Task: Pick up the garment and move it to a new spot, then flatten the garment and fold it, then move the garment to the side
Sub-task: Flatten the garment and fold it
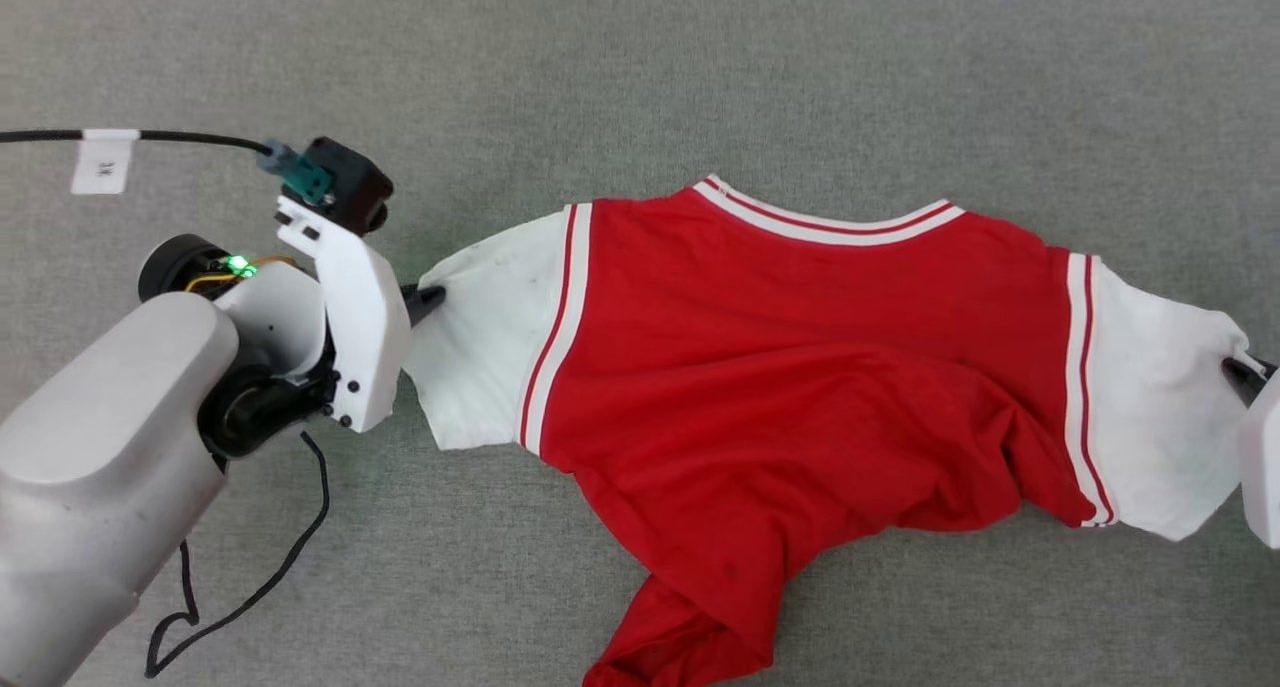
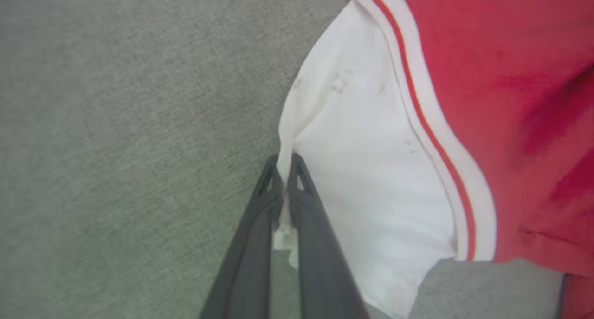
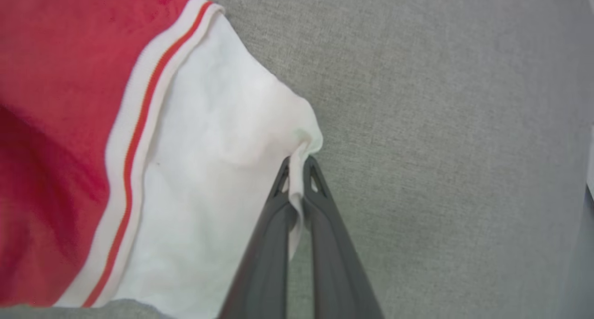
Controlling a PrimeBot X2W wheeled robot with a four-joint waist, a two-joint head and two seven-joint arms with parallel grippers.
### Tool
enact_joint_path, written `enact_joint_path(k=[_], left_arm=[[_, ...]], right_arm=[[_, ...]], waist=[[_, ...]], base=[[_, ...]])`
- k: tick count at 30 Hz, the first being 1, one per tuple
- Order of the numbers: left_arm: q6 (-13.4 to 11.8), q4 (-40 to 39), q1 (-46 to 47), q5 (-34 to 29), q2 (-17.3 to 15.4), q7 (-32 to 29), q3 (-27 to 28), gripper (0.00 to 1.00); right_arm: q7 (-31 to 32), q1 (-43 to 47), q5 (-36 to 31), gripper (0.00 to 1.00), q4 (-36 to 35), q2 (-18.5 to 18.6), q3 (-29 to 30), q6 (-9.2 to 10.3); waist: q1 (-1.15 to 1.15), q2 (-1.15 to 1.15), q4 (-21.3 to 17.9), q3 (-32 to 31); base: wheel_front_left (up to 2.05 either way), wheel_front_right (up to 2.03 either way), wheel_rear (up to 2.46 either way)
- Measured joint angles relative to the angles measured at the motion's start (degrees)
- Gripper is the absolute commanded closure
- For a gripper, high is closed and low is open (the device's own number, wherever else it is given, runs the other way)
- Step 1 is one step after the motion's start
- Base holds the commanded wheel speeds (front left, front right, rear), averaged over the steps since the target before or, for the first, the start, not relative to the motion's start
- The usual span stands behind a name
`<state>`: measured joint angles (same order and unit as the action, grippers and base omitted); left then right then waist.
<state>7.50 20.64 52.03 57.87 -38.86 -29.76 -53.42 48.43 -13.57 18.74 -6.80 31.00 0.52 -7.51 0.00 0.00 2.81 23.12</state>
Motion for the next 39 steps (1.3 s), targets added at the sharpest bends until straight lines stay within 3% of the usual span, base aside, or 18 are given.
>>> enact_joint_path(k=[11,16,17,27,31,39], left_arm=[[-0.69,-2.50,-0.31,-2.23,-4.47,13.15,2.38,1.00],[-3.69,-7.78,-1.37,-4.11,-7.38,18.59,4.78,1.00],[-5.97,-11.98,-1.74,-4.77,-9.78,20.93,6.69,1.00],[-14.05,-27.18,-2.70,-7.26,-18.67,27.83,14.30,1.00],[-16.73,-31.27,-2.31,-7.45,-20.76,29.58,17.38,1.00],[-19.81,-35.05,-1.80,-6.70,-23.41,32.15,21.84,1.00]], right_arm=[[-2.48,-5.37,3.34,1.00,-1.98,3.75,-0.55,0.00],[-4.36,-9.25,4.01,1.00,-4.63,5.30,-0.22,0.00],[-5.86,-11.15,4.49,1.00,-5.35,6.05,-0.13,0.00],[-11.45,-18.53,7.57,1.00,-6.32,5.68,0.74,0.00],[-13.46,-21.25,7.97,1.00,-6.69,5.82,0.13,0.00],[-18.15,-27.22,7.91,1.00,-5.86,5.39,-1.31,0.00]], waist=[[0.00,0.00,0.42,-8.78],[0.00,0.00,0.69,-12.77],[0.00,0.00,0.87,-14.92],[-0.01,0.00,0.80,-20.18],[-0.01,0.00,0.44,-20.89],[-0.01,0.00,-0.35,-19.67]], base=[[0.00,0.00,0.00],[0.00,0.00,0.00],[0.00,0.00,0.00],[0.00,0.00,0.00],[0.00,0.00,0.00],[0.00,0.00,0.00]])
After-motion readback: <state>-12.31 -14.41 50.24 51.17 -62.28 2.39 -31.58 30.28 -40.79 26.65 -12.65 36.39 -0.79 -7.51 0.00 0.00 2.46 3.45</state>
